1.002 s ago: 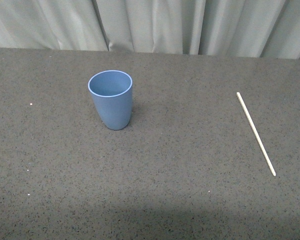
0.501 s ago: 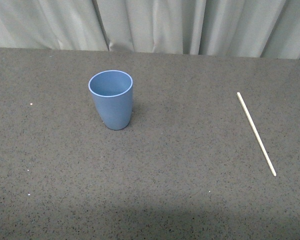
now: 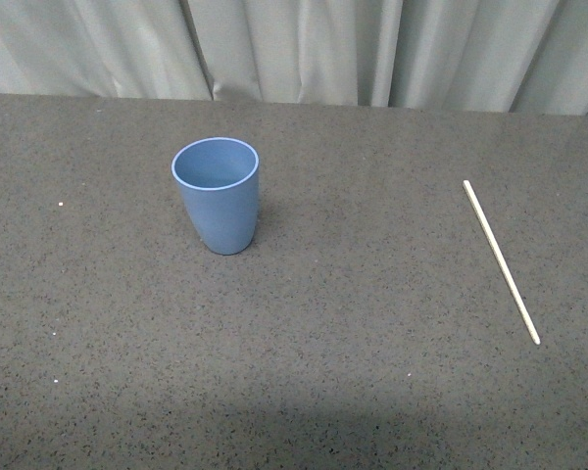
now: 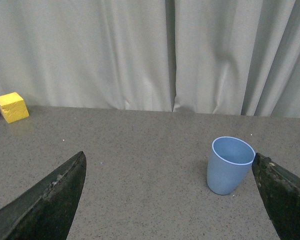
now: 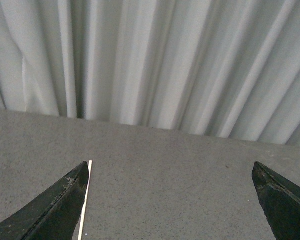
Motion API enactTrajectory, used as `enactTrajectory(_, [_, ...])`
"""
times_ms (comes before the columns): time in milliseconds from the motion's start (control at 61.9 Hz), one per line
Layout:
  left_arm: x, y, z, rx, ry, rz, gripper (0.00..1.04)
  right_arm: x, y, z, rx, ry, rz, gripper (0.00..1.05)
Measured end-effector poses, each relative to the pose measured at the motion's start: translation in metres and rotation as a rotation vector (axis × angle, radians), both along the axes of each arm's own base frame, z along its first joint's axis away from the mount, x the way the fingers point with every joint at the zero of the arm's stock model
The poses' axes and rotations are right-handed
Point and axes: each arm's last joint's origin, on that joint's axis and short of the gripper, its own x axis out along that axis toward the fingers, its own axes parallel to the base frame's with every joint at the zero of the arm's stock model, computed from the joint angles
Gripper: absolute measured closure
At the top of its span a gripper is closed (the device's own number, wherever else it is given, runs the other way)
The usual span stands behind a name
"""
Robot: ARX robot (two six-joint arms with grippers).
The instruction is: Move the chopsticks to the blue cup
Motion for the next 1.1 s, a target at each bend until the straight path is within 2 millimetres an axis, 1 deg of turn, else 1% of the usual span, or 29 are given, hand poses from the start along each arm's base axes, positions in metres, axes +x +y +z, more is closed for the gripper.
enactTrajectory(16, [0.000,0.000,0.000,0.000,0.000,0.000,0.07,0.003,0.000,0.002,0.005,0.012,0.007,0.09])
enactTrajectory(48, [0.000,0.000,0.000,0.000,0.000,0.000,0.07,0.020,0.000,0.009,0.026,0.076,0.041,0.09])
enactTrajectory(65, [0.000,0.000,0.000,0.000,0.000,0.000,0.07,0.023,0.000,0.010,0.034,0.091,0.047,0.09])
enactTrajectory(129, [0.000,0.000,0.000,0.000,0.000,0.000,0.07,0.054,0.001,0.017,0.074,0.192,0.096,0.09])
enactTrajectory(145, [0.000,0.000,0.000,0.000,0.000,0.000,0.07,0.058,0.001,0.018,0.079,0.209,0.104,0.09])
enactTrajectory(178, [0.000,0.000,0.000,0.000,0.000,0.001,0.07,0.077,0.001,0.018,0.104,0.287,0.125,0.09])
enactTrajectory(226, [0.000,0.000,0.000,0.000,0.000,0.001,0.07,0.096,0.003,0.018,0.126,0.359,0.133,0.09])
enactTrajectory(275, [0.000,0.000,0.000,0.000,0.000,0.000,0.07,0.120,0.004,0.016,0.146,0.448,0.142,0.09])
enactTrajectory(291, [0.000,0.000,0.000,0.000,0.000,0.000,0.07,0.124,0.005,0.016,0.151,0.464,0.140,0.09])
enactTrajectory(307, [0.000,0.000,0.000,0.000,0.000,0.000,0.07,0.134,0.005,0.014,0.162,0.498,0.135,0.09])
enactTrajectory(388, [0.000,0.000,0.000,0.000,0.000,0.000,0.07,0.166,0.006,0.007,0.200,0.624,0.120,0.09])
enactTrajectory(436, [0.000,0.000,0.000,0.000,0.000,0.000,0.07,0.187,0.007,0.000,0.218,0.706,0.101,0.09])
enactTrajectory(517, [0.000,0.000,0.000,0.000,0.000,0.000,0.07,0.210,0.009,-0.012,0.235,0.789,0.086,0.09])
enactTrajectory(549, [0.000,0.000,0.000,0.000,0.000,0.000,0.07,0.226,0.011,-0.023,0.242,0.854,0.080,0.09])
enactTrajectory(598, [0.000,0.000,0.000,0.000,0.000,0.000,0.07,0.242,0.015,-0.037,0.241,0.916,0.076,0.09])
enactTrajectory(776, [0.000,0.000,0.000,0.000,0.000,0.000,0.07,0.267,0.026,-0.069,0.259,1.031,0.077,0.09])
enactTrajectory(954, [0.000,0.000,0.000,0.000,0.000,0.000,0.07,0.283,0.035,-0.089,0.269,1.094,0.070,0.09])
enactTrajectory(1099, [0.000,0.000,0.000,0.000,0.000,0.000,0.07,0.292,0.039,-0.104,0.254,1.133,0.034,0.09])
